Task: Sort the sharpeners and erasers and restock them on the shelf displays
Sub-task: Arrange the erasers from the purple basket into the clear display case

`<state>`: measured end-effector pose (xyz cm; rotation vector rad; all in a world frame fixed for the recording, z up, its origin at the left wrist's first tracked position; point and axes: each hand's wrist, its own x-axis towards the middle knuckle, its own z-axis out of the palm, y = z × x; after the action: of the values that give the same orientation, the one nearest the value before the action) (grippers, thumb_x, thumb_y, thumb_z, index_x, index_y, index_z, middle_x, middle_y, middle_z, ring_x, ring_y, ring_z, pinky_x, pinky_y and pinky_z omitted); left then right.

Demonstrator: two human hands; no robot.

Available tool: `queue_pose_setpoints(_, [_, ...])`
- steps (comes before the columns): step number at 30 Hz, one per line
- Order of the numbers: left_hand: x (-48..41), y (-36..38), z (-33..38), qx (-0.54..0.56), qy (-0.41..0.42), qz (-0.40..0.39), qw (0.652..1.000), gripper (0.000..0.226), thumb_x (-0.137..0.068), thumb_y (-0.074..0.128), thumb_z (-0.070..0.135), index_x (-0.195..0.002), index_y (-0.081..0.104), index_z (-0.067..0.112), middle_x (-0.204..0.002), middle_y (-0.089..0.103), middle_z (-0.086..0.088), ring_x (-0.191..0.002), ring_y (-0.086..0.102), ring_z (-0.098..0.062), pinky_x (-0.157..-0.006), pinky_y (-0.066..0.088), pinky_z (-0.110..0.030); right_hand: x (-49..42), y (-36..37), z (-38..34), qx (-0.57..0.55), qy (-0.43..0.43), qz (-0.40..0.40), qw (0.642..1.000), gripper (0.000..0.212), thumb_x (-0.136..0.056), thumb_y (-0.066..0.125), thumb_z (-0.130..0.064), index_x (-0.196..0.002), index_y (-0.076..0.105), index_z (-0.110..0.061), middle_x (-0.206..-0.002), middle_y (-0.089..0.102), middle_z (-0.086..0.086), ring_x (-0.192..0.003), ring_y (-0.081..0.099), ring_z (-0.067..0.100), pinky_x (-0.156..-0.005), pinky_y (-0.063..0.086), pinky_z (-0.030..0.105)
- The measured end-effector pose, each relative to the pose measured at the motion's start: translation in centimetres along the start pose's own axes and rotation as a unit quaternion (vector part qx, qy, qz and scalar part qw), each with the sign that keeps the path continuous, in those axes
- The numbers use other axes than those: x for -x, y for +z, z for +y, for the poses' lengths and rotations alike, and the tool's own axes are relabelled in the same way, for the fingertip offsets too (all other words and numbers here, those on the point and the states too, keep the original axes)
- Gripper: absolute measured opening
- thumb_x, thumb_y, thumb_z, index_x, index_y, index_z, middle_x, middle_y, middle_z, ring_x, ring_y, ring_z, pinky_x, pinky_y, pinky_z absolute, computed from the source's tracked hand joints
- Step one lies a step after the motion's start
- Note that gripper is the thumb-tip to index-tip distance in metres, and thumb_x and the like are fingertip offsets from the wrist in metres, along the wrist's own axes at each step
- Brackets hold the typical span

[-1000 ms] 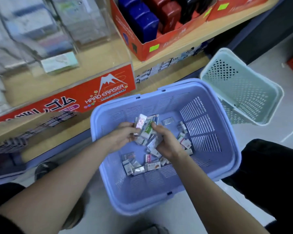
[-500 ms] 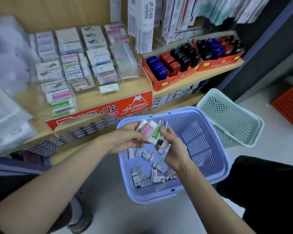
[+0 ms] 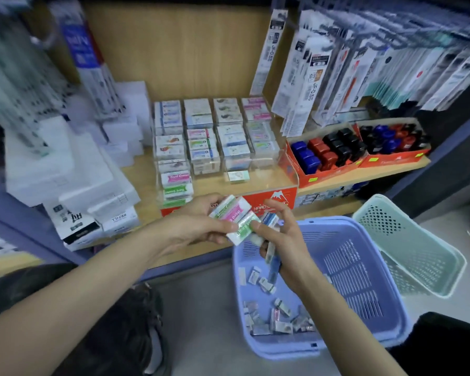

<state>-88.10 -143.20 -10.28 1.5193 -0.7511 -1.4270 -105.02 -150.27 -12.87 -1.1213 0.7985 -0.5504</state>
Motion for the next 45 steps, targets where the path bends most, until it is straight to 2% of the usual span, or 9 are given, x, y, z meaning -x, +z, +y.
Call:
queue_pose_setpoints(3, [1.1, -3.2, 0.5, -0.007, -0.015, -0.005, 1.0, 0.037, -0.079, 0.07, 0.0, -0.111, 0.057, 0.012, -0.084, 0.066, -0.002, -0.063, 0.061, -0.009, -0.049, 0.049, -0.017, -1.0, 1.8, -1.5, 0.153, -0.033, -0.1, 0.983, 0.033, -0.086, 0.066, -0.009, -0.113, 0.059, -0.026, -0.053, 0.053, -0.004, -0.043, 0.04, 0.016, -0.045, 0.036, 0.026])
queue_pose_setpoints(7, [2.1, -6.2, 0.6, 0.025, -0.012, 0.015, 1.0, 0.041, -0.079, 0.069, 0.001, -0.116, 0.057, 0.014, -0.088, 0.069, -0.002, -0.068, 0.063, -0.01, -0.052, 0.049, -0.018, -3.1, 4.2, -2.7, 0.289, -0.093, -0.168, 0.938, 0.032, -0.081, 0.072, -0.009, -0.101, 0.062, -0.031, -0.094, 0.064, -0.02, -0.071, 0.059, -0.002, -0.066, 0.044, 0.014])
queue_pose_setpoints(13, [3.7, -10.8, 0.9, 0.064, 0.029, 0.166, 0.984, 0.046, -0.067, 0.073, 0.007, -0.11, 0.057, 0.005, -0.094, 0.071, -0.01, -0.073, 0.07, -0.013, -0.053, 0.051, -0.015, -7.1, 6.4, -4.0, 0.324, -0.117, -0.083, 0.935, 0.021, -0.081, 0.073, -0.017, -0.09, 0.059, -0.029, -0.089, 0.06, -0.012, -0.067, 0.054, -0.005, -0.058, 0.041, 0.006])
queue_pose_setpoints(16, [4.2, -11.8, 0.6, 0.043, 0.041, 0.181, 0.982, 0.03, -0.075, 0.069, 0.007, -0.104, 0.06, 0.006, -0.076, 0.071, 0.0, -0.067, 0.068, -0.007, -0.05, 0.048, -0.013, -9.2, 8.2, -4.5, 0.394, -0.148, -0.071, 0.904, 0.022, -0.081, 0.073, -0.024, -0.095, 0.058, -0.029, -0.1, 0.06, -0.012, -0.089, 0.053, 0.003, -0.068, 0.038, 0.002])
queue_pose_setpoints(20, [4.2, -12.1, 0.5, 0.035, 0.033, 0.202, 0.978, 0.019, -0.083, 0.064, 0.019, -0.098, 0.064, 0.006, -0.074, 0.062, 0.0, -0.057, 0.06, -0.004, -0.044, 0.041, -0.013, -11.2, 11.2, -4.3, 0.589, -0.185, -0.086, 0.782, 0.027, -0.083, 0.069, -0.031, -0.107, 0.059, -0.027, -0.095, 0.061, -0.003, -0.092, 0.056, 0.02, -0.073, 0.045, 0.031])
queue_pose_setpoints(27, [4.1, -12.4, 1.0, -0.032, 0.037, 0.186, 0.981, 0.038, -0.07, 0.071, 0.038, -0.097, 0.068, 0.012, -0.075, 0.061, -0.006, -0.069, 0.047, -0.018, -0.055, 0.035, -0.022, -12.3, 13.0, -2.6, 0.734, -0.241, -0.084, 0.629, 0.029, -0.087, 0.062, -0.027, -0.114, 0.052, -0.023, -0.098, 0.059, 0.004, -0.089, 0.061, 0.03, -0.059, 0.041, 0.031])
queue_pose_setpoints(30, [3.8, -12.5, 0.8, -0.043, 0.035, 0.2, 0.978, 0.023, -0.078, 0.073, 0.023, -0.099, 0.067, 0.014, -0.068, 0.063, -0.001, -0.063, 0.049, -0.013, -0.05, 0.036, -0.019, -12.3, 12.2, -3.4, 0.704, -0.207, -0.113, 0.67, 0.043, -0.086, 0.064, -0.033, -0.126, 0.05, -0.027, -0.109, 0.059, 0.003, -0.1, 0.058, 0.027, -0.07, 0.045, 0.033])
queue_pose_setpoints(36, [3.5, -12.0, 0.6, -0.038, 0.04, 0.203, 0.978, 0.029, -0.077, 0.074, 0.016, -0.103, 0.063, 0.016, -0.077, 0.067, 0.001, -0.05, 0.05, -0.001, -0.046, 0.036, -0.015, -10.7, 10.2, -4.5, 0.376, -0.135, -0.17, 0.901, 0.028, -0.087, 0.067, -0.025, -0.112, 0.06, -0.033, -0.11, 0.055, -0.028, -0.107, 0.049, -0.007, -0.092, 0.037, 0.009])
queue_pose_setpoints(45, [3.9, -11.6, 0.7, -0.03, 0.047, 0.07, 0.996, 0.037, -0.068, 0.082, 0.024, -0.1, 0.064, 0.021, -0.08, 0.066, -0.002, -0.055, 0.049, -0.007, -0.048, 0.037, -0.017, -10.0, 11.0, -4.4, 0.341, -0.177, -0.246, 0.89, 0.031, -0.079, 0.074, -0.017, -0.096, 0.062, -0.04, -0.1, 0.063, -0.023, -0.098, 0.056, -0.006, -0.087, 0.041, 0.012])
